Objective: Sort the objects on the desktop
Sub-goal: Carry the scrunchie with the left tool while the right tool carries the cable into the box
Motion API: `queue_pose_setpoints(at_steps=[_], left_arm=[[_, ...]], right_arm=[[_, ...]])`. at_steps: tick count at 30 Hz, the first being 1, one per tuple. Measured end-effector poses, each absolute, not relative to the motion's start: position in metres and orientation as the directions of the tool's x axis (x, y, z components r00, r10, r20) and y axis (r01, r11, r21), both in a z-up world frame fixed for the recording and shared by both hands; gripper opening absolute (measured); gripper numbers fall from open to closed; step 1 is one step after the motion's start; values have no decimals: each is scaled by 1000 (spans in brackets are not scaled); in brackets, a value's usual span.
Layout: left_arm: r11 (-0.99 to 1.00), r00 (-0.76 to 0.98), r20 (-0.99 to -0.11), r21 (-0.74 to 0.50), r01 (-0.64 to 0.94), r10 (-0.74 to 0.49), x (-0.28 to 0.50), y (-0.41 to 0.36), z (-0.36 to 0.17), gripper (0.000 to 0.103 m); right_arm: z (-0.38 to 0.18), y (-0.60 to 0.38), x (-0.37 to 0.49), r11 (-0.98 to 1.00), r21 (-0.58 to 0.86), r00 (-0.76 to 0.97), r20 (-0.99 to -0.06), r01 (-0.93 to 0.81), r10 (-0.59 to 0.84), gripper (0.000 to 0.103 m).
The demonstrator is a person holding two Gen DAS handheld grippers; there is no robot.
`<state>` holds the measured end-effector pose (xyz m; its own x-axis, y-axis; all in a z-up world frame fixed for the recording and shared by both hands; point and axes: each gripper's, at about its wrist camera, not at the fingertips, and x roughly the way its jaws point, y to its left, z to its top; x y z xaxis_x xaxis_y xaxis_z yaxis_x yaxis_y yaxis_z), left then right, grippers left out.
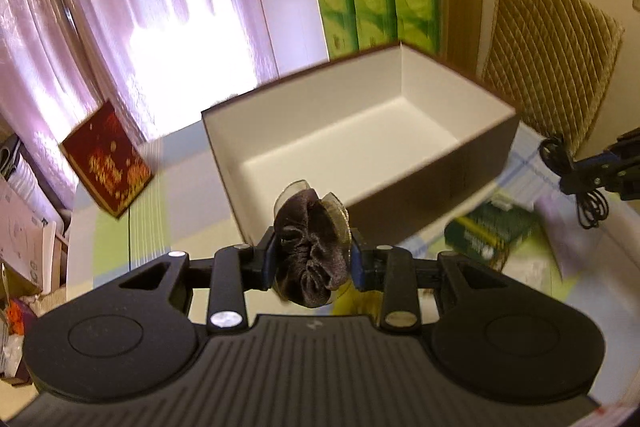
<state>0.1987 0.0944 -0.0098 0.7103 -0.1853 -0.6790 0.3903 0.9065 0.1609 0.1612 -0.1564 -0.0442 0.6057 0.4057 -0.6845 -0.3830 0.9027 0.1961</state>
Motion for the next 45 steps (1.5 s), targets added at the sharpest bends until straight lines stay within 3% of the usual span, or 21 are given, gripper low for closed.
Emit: queue_pose_setpoints(at_steps=[10,19,29,45], left_arm=[[914,753,-628,163,371,-194,244,77,18,30],[915,765,-618,180,361,-180,284,64,25,30],[912,733,-654,162,376,-186,320,50,10,30],[928,575,-807,103,357,-132,367,39,-63,30]], right_arm=[[-5,-123,215,880,157,681,-579,-448,450,13],[-4,-109,258,892,105,704,-576,-441,416,13],[-21,-101,295,893,85,678,-620,-443,395,13],[-87,-97,333,905,120,541,-767,-409,346,13]])
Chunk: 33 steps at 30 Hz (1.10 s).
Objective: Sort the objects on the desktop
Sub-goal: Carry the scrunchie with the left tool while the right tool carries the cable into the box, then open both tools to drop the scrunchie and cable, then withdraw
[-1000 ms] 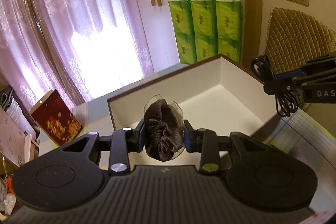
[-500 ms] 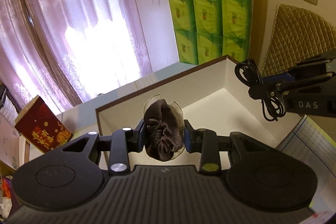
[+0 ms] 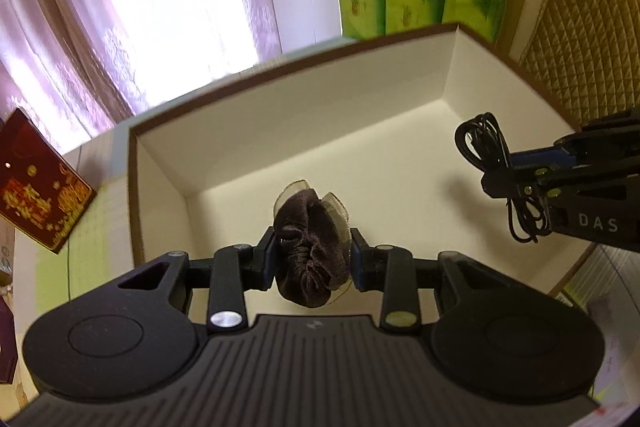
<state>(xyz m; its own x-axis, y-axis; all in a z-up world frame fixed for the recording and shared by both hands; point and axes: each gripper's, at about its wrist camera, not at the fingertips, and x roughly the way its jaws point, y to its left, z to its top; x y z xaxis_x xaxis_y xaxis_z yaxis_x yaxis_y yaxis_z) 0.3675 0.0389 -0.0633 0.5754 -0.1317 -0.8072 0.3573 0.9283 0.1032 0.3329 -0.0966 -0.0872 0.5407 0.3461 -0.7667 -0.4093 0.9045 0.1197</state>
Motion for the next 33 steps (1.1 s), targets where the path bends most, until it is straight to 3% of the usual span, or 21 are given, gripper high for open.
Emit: queue_pose_setpoints(at_steps=[16,19,20,22,23,24,25,33], left_arm=[[934,334,-939,44,353,-82,396,33,-110,36],[936,308,-949,46,350,-69,398,34,-114,42],[935,303,-951,45,351,-68,398,35,-114,49],[938,302,-951,41,345,-70,398,36,-114,62],[938,305,-949,34,344,-78,399,36,-112,68],[939,309,-947,26,344,-87,398,37,-111,72],[939,309,-946,21,343,-92,397,37,-110,73],[936,320,-944,32,351,-87,396,34,-105,78]], right_arm=[[-119,-86,360,892,97,351,-896,-443,272,13],[-118,-87,364,890,92,333,-906,-448,261,13],[-118,-87,366,888,96,320,-911,-449,260,13],[-117,-90,368,894,100,315,-914,-437,256,18],[-116,-91,368,897,101,322,-911,-431,257,36],[-114,-92,368,899,101,332,-907,-426,259,62],[-112,-94,366,902,100,347,-901,-419,261,70],[-108,-92,363,903,115,344,-899,-414,272,78]])
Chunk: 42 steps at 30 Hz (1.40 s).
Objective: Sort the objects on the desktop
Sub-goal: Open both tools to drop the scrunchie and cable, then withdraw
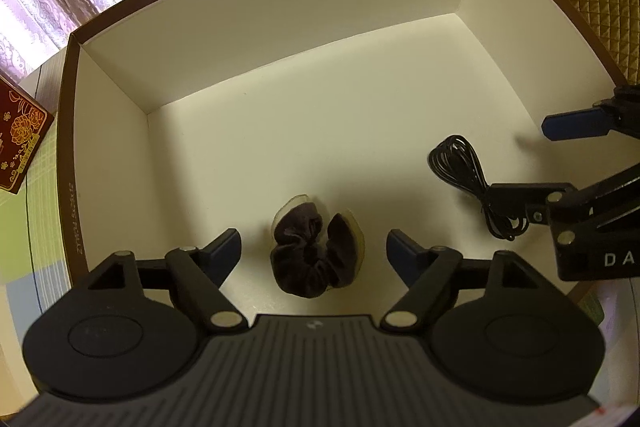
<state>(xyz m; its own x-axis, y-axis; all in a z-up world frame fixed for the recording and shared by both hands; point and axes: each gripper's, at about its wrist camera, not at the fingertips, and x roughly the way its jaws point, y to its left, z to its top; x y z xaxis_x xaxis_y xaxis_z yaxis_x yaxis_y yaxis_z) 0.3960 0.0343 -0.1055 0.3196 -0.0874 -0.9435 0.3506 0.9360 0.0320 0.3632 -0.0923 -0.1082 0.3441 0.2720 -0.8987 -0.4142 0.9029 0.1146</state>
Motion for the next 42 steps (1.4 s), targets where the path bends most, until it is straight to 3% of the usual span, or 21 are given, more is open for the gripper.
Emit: queue_pose_setpoints(at_steps=[15,32,42], left_arm=[[943,375,-922,36,331,-96,383,39,-87,82],[967,601,-785,11,254,-149,294,73,-16,87],[987,593,-792,-67,148,-143,220,109,-27,87]], right_arm=[[-83,-99,343,903,149,408,-854,-403,323,96],[-24,-147,250,921,173,648,-665,-350,372,98],[-41,-173,183,934,163,673,-656,-317,342,97]])
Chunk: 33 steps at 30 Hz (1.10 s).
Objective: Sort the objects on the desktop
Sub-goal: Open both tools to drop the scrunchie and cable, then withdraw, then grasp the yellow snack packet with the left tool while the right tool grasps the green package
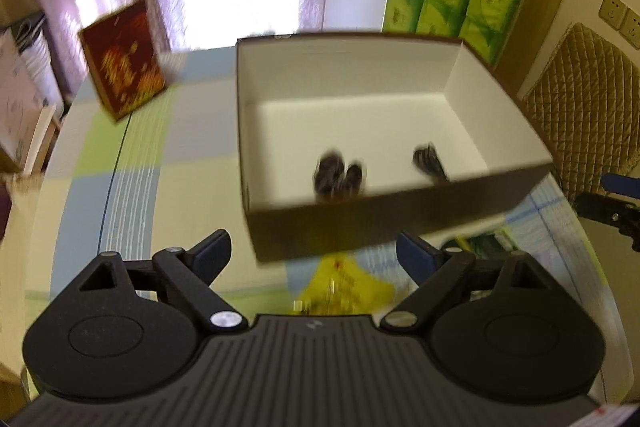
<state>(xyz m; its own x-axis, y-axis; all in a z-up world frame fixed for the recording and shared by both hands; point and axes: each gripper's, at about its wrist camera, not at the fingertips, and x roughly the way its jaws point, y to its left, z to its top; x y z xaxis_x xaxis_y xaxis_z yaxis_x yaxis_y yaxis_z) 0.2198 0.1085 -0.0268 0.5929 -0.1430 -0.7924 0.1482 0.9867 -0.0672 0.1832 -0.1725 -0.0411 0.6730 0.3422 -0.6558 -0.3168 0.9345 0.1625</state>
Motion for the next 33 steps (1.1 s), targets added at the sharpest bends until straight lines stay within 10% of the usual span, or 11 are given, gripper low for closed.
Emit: queue_pose_setpoints(at_steps=[15,33], left_arm=[[988,517,-847,-54,143,-121,158,114,-88,81],[677,728,-685,540,499,11,140,59,-161,67]], right_arm=[[-100,-176,128,939,117,589,-752,-323,296,97],[-112,-181,137,948,120,576,-769,-295,277,97]])
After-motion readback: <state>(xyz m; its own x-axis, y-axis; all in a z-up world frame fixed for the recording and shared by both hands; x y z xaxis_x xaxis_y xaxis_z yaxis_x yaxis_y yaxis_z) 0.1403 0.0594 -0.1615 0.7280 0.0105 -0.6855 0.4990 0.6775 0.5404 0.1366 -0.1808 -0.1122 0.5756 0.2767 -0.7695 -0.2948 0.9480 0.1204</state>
